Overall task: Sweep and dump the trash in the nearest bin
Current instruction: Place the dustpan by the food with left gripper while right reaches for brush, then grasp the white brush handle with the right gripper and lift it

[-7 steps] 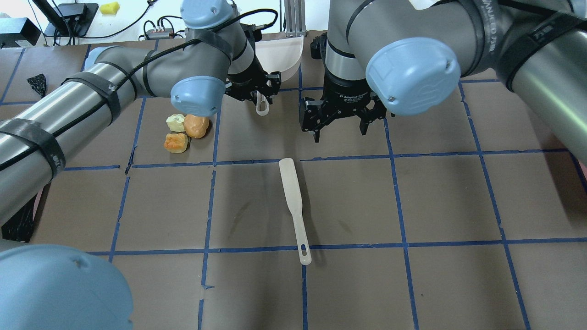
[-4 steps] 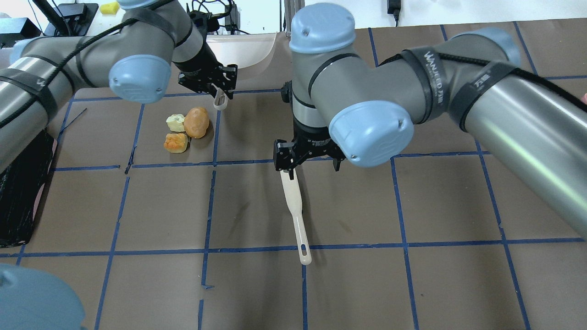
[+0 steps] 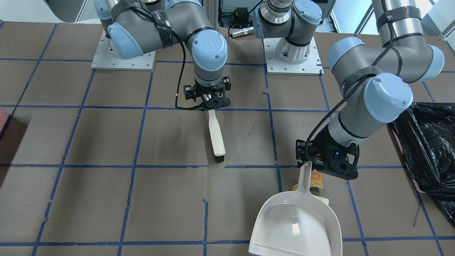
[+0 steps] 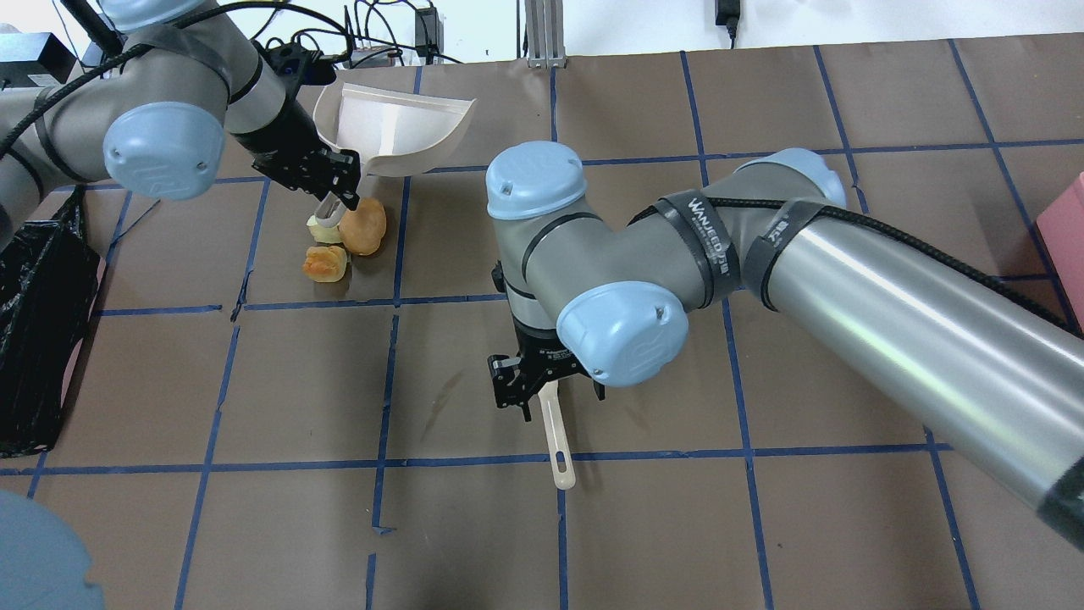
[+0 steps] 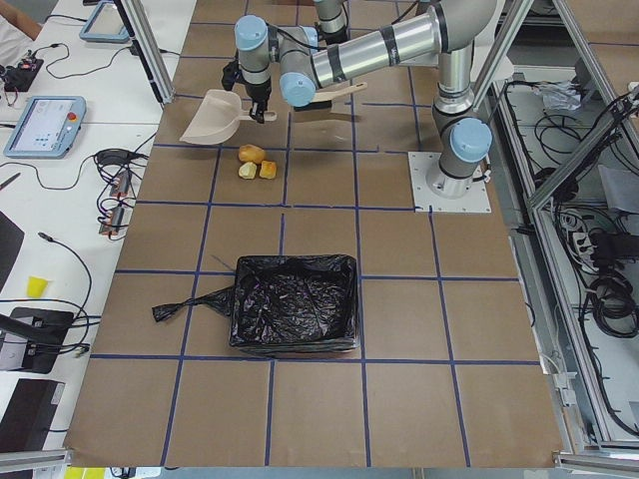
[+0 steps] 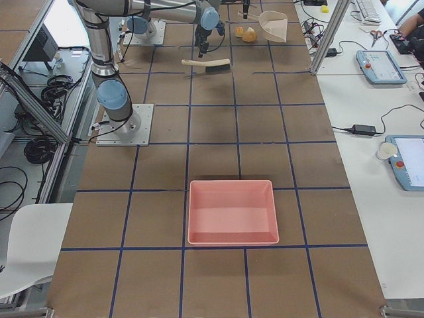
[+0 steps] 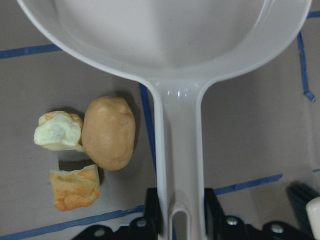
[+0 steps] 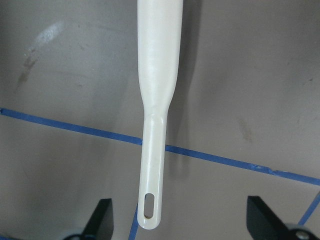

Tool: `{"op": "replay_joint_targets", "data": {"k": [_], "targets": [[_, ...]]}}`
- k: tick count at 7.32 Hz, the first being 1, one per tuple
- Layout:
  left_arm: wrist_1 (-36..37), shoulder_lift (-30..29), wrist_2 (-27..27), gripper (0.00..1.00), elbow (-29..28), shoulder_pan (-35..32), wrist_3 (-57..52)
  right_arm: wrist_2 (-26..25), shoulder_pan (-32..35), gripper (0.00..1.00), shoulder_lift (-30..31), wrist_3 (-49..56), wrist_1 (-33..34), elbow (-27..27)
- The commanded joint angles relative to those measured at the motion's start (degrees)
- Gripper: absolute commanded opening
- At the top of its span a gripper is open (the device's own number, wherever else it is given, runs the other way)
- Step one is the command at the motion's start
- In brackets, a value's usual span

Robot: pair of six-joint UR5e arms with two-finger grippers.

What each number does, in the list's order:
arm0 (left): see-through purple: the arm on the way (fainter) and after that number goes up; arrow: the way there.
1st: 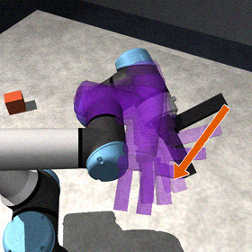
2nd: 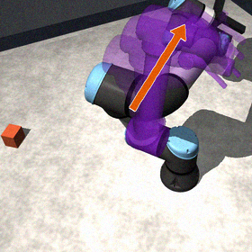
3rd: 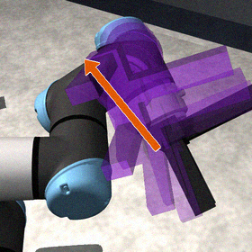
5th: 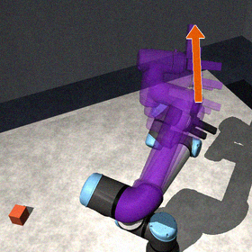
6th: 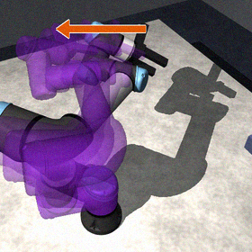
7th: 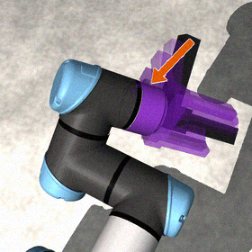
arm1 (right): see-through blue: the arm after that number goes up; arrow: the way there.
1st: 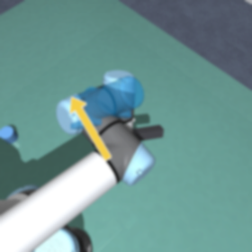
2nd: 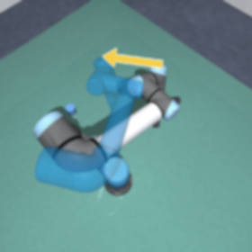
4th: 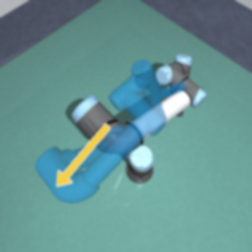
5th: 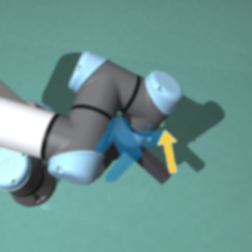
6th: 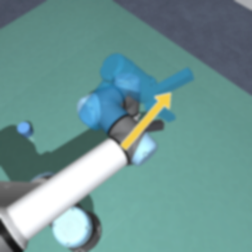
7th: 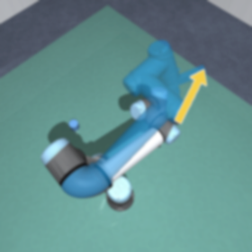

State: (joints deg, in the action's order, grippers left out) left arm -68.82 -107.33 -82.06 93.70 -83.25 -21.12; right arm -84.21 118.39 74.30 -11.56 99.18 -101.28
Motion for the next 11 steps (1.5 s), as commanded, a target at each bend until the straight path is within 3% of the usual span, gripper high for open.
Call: {"op": "replay_joint_targets", "data": {"k": [1, 4, 7, 8, 11], "targets": [[-0.09, 2.03, -4.91, 0.06, 2.36, 0.8, -8.9, -0.08, 2.46, 0.9, -3.37, -0.39, 1.36, -1.28], [-0.17, 2.83, -6.27, 0.05, 3.24, 3.24, -17.63, -0.08, 2.55, 0.73, -2.59, -0.13, 1.37, -4.62], [0.09, 3.1, -5.65, 0.05, 2.72, 8.18, -22.13, 0.01, 2.46, 0.28, -2.41, 0.22, 1.54, -4.54], [0.17, 3.1, -6.09, 0.03, 3.23, 8.54, -22.56, 0.01, 2.38, 0.07, -2.4, 0.65, 1.54, -4.54], [-0.09, 3.97, -6.36, 0.01, 3.24, 10.2, -32.03, -0.87, 0.54, 0.02, -0.49, 0.22, 1.9, -0.79]]}}
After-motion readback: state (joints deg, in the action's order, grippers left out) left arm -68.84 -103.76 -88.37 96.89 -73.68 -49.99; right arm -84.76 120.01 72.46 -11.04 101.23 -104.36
